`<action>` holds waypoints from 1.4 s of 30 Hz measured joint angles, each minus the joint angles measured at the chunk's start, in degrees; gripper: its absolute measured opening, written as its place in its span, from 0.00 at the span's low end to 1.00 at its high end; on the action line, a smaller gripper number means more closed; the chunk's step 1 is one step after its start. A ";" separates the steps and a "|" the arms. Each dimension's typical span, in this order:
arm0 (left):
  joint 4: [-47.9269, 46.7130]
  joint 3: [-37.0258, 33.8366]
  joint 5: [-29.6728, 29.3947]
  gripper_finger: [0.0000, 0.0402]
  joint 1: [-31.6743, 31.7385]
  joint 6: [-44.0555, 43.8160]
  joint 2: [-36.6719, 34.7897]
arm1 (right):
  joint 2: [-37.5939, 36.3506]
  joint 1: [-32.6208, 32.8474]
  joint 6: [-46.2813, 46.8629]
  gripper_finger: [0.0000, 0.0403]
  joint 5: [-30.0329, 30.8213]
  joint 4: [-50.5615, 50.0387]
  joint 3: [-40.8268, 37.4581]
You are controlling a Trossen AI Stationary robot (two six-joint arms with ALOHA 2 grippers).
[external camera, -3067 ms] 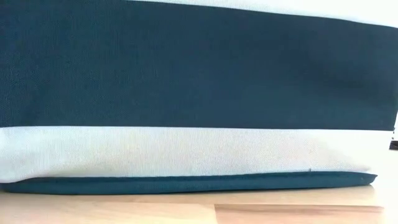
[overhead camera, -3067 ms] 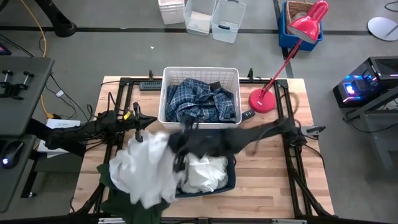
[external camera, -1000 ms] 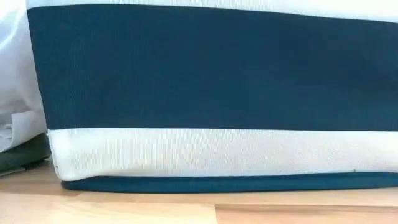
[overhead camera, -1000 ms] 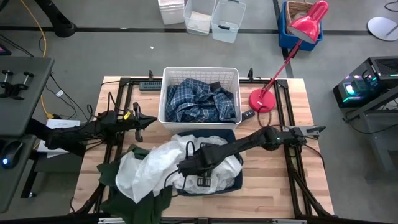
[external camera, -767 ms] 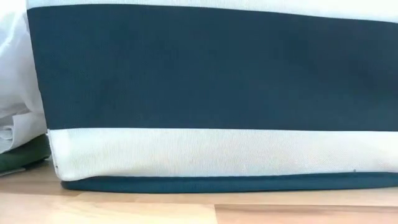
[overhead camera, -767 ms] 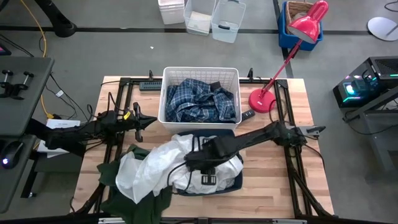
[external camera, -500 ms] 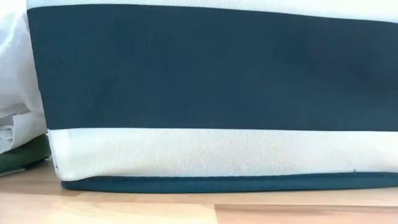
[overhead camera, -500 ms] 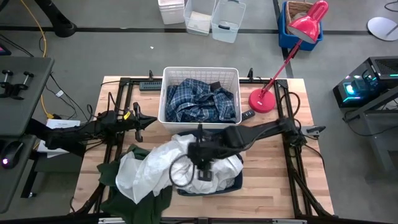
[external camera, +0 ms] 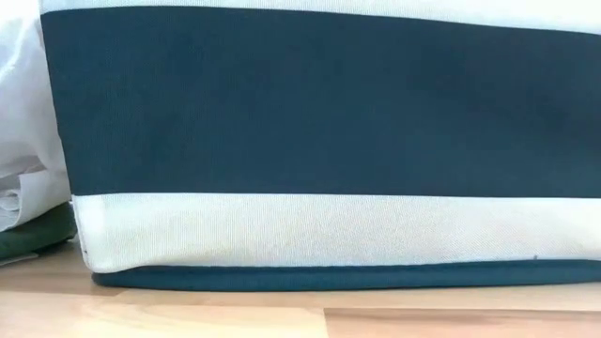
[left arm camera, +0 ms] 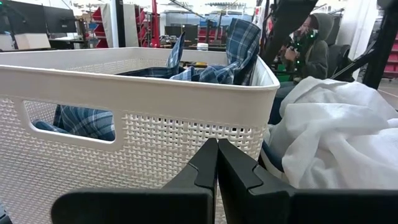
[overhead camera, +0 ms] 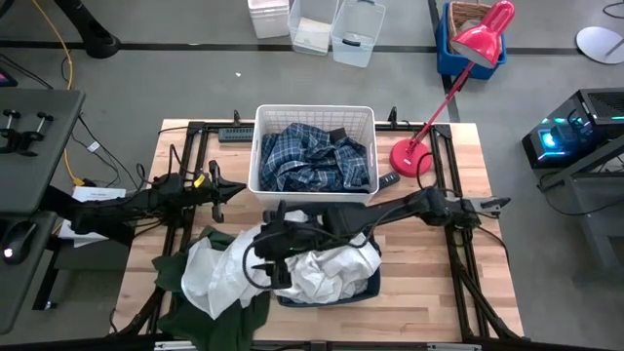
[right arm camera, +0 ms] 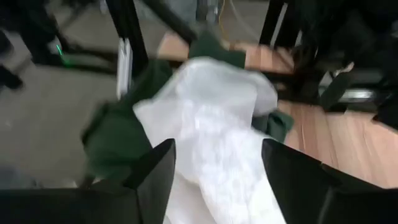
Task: Sort clothes
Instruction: Put the white shirt into the blue laundry bin
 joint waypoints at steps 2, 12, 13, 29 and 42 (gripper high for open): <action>0.00 0.00 0.00 0.00 -0.01 0.00 0.00 | 1.26 0.00 -2.10 0.63 -0.04 -1.53 -0.02; 0.00 0.00 0.00 0.00 0.01 0.00 0.00 | 6.01 1.56 -14.69 0.66 3.96 -5.40 -0.02; 0.00 0.00 0.00 0.00 -0.01 0.00 0.00 | 6.47 1.57 -15.70 0.66 4.20 -5.78 -0.02; 0.00 0.00 -0.01 0.00 0.00 0.00 0.00 | 8.57 2.34 -9.31 0.07 18.77 -16.70 0.17; 0.02 0.00 -0.02 0.00 0.00 0.00 -0.01 | -2.32 3.96 -3.21 0.00 28.74 -13.48 -0.09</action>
